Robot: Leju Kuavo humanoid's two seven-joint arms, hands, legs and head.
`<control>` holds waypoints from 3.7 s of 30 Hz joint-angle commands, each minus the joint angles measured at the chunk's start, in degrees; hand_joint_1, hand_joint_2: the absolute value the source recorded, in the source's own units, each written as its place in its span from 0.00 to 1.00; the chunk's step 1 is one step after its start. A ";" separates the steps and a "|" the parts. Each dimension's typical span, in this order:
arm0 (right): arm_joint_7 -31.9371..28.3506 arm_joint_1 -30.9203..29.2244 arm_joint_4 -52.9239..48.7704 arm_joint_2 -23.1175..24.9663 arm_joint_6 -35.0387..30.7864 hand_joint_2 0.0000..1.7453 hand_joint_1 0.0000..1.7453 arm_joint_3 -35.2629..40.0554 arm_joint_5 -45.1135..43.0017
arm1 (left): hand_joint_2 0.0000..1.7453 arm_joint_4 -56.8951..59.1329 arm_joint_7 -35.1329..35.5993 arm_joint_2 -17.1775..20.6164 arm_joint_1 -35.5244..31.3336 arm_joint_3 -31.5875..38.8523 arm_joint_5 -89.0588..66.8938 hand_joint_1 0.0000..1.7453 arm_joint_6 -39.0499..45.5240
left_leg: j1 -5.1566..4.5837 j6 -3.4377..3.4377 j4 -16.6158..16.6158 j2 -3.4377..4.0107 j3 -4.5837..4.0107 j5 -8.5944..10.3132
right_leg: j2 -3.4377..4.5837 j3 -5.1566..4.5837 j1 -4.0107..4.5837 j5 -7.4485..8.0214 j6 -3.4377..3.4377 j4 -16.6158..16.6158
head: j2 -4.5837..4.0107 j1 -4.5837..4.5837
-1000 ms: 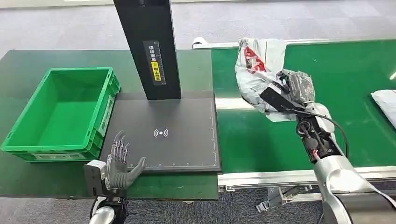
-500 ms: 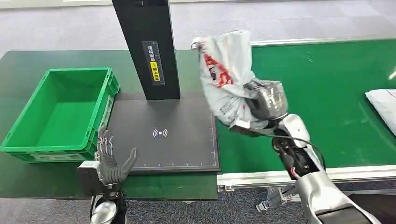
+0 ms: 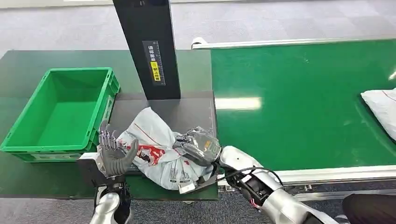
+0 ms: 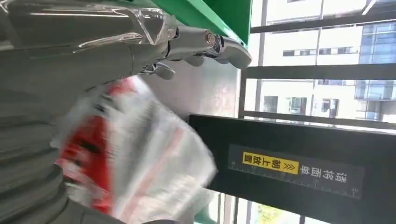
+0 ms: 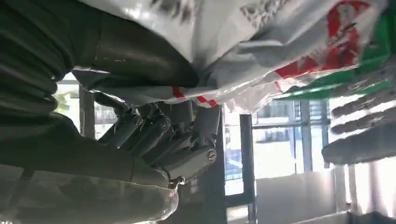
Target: Moved the parcel from conveyor to table for the left to box.
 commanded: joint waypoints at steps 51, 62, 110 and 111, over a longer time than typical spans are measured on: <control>-2.21 9.26 -11.12 1.27 44.63 1.00 0.00 -38.31 -53.40 | 1.00 10.43 19.59 4.17 -2.91 -19.25 -56.52 0.00 -5.86 | -0.02 0.00 -0.11 -0.05 0.19 0.00 | -0.04 0.17 -0.02 0.01 -0.02 -0.10 | 0.00 -0.02; -1.89 10.48 -8.72 2.48 44.51 1.00 0.00 -38.51 -51.61 | 1.00 18.30 30.09 0.95 -6.23 -7.99 -59.77 0.00 1.47 | 0.00 -0.01 -0.17 -0.01 0.27 0.02 | 0.00 0.25 0.00 0.03 -0.05 -0.16 | 0.00 0.00; 5.59 11.73 -2.45 3.83 43.86 1.00 0.00 -43.55 -60.46 | 1.00 -15.05 -3.54 -5.24 -1.58 8.32 -57.30 1.00 23.50 | 0.07 0.01 0.05 0.02 0.12 -0.06 | 0.04 0.15 0.08 0.00 -0.03 -0.03 | 0.00 0.00; 6.04 11.55 -1.95 3.74 44.17 1.00 0.00 -43.26 -60.81 | 1.00 -19.05 -3.54 -4.91 -2.09 7.74 -56.24 1.00 23.50 | 0.06 0.00 0.06 0.02 0.09 -0.05 | 0.04 0.11 0.06 0.01 -0.03 0.01 | 0.00 0.02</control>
